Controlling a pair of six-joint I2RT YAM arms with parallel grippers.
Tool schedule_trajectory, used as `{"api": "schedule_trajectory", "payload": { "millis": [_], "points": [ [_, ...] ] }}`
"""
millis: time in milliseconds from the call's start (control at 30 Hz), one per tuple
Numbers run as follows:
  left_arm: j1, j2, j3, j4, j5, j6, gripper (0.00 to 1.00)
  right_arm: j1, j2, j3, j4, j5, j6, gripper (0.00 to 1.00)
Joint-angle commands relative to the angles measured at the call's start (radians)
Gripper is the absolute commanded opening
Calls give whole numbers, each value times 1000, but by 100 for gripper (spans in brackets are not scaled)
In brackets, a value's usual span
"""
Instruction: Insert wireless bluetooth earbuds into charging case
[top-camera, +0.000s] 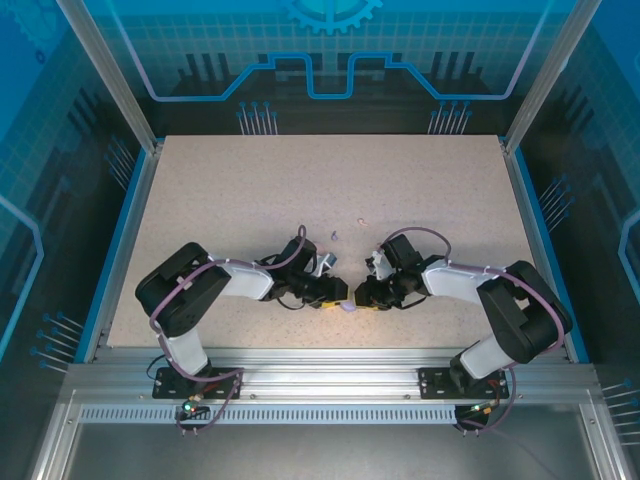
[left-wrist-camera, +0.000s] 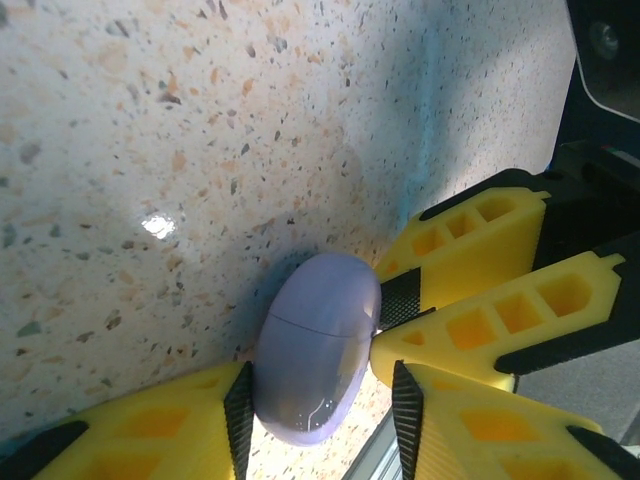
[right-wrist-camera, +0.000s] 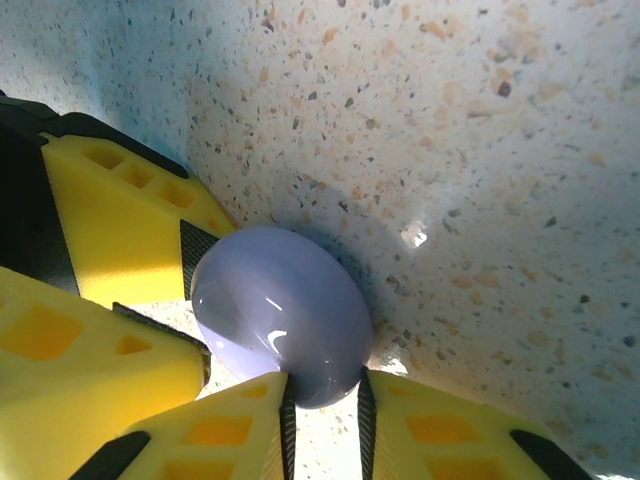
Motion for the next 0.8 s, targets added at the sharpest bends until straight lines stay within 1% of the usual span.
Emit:
{"api": "schedule_trajectory", "payload": {
  "millis": [0,133,433,467,533,633,667,767],
  "points": [
    [-51,38,8,41,70,10,40,23,15,-8,-40,101,-12,24],
    [-54,52,15,48,69,2,38,22,9,-8,-37,96,-11,22],
    [-69,84,43,45,72,0,38,22,-12,-13,-34,86,-14,21],
    [-68,86,42,48,71,-3,37,22,-14,-14,-36,87,-14,21],
    [-68,86,40,51,64,-9,31,22,-16,-15,-39,88,-15,21],
    [-67,69,35,29,36,-1,18,21,-43,-11,-59,99,-17,21],
    [-68,54,31,17,19,4,15,20,-64,-6,-75,108,-21,22],
    [-62,-11,19,-19,-36,36,12,7,-150,18,-148,143,-43,27]
  ]
}}
